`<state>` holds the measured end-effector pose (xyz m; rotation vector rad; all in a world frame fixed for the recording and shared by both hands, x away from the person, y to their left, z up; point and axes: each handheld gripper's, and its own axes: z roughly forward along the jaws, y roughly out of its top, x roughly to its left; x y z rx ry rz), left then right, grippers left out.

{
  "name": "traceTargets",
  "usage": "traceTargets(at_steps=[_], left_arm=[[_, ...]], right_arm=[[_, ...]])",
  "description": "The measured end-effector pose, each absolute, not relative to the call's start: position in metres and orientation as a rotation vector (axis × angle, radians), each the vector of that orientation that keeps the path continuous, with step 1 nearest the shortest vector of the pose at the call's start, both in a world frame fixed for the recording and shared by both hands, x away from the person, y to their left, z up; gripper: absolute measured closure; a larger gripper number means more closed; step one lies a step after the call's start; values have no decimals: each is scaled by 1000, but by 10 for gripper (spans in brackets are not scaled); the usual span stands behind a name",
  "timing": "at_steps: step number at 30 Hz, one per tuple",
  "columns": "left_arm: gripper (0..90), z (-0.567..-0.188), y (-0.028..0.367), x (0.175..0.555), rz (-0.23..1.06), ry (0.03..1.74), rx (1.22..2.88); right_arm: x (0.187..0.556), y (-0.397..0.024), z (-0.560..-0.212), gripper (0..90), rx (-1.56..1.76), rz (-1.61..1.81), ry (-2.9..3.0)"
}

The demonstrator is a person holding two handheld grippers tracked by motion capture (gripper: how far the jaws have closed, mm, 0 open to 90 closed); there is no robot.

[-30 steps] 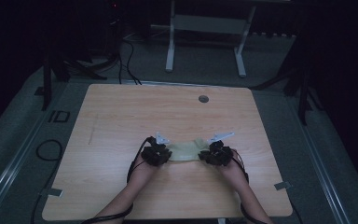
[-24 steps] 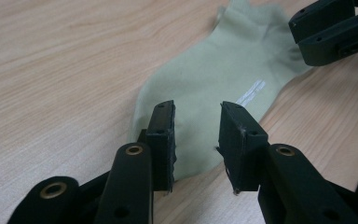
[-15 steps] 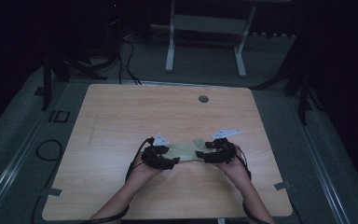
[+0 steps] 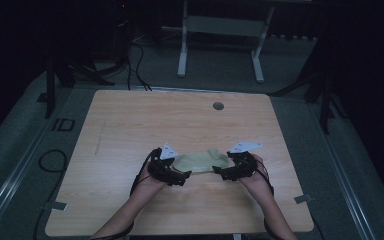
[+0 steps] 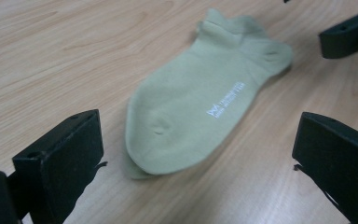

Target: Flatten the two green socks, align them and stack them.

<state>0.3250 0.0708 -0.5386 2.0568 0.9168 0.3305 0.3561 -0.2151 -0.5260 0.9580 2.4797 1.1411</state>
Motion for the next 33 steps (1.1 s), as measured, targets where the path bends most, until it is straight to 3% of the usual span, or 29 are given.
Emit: traceTargets(at_steps=[33], left_arm=[[15, -558, 145, 276, 385, 1022, 2033]], right_arm=[[330, -301, -555, 124, 1145, 1050, 2357]])
